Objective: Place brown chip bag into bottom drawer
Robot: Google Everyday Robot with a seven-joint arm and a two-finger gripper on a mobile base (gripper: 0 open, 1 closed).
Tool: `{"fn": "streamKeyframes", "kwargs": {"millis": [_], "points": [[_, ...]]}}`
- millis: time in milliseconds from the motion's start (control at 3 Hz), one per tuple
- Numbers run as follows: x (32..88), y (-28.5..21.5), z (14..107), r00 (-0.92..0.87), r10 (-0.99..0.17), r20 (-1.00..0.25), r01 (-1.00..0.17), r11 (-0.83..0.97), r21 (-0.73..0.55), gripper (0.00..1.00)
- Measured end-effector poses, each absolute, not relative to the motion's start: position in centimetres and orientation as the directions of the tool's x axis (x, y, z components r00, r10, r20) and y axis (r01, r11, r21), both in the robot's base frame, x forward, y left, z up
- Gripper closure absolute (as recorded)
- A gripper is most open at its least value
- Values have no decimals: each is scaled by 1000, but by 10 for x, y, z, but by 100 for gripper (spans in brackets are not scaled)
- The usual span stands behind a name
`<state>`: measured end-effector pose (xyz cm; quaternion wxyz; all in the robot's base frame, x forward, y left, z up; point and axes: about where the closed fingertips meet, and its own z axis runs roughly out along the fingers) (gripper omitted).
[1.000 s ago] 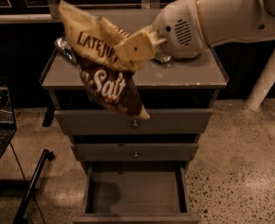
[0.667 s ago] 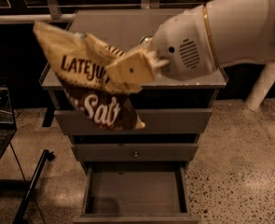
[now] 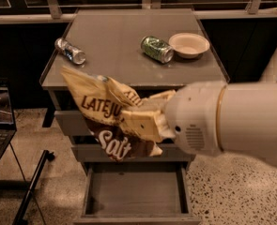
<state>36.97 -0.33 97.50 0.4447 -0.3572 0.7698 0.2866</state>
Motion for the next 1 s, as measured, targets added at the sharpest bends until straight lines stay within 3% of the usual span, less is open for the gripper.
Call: {"fn": "streamKeyframes", "kwargs": {"millis": [333,1000], "points": [[384,-17,904,-436,-202,-877,-711,674,198,100],[398,-28,895,-437,-182,-881,-664,725,180,100]]}}
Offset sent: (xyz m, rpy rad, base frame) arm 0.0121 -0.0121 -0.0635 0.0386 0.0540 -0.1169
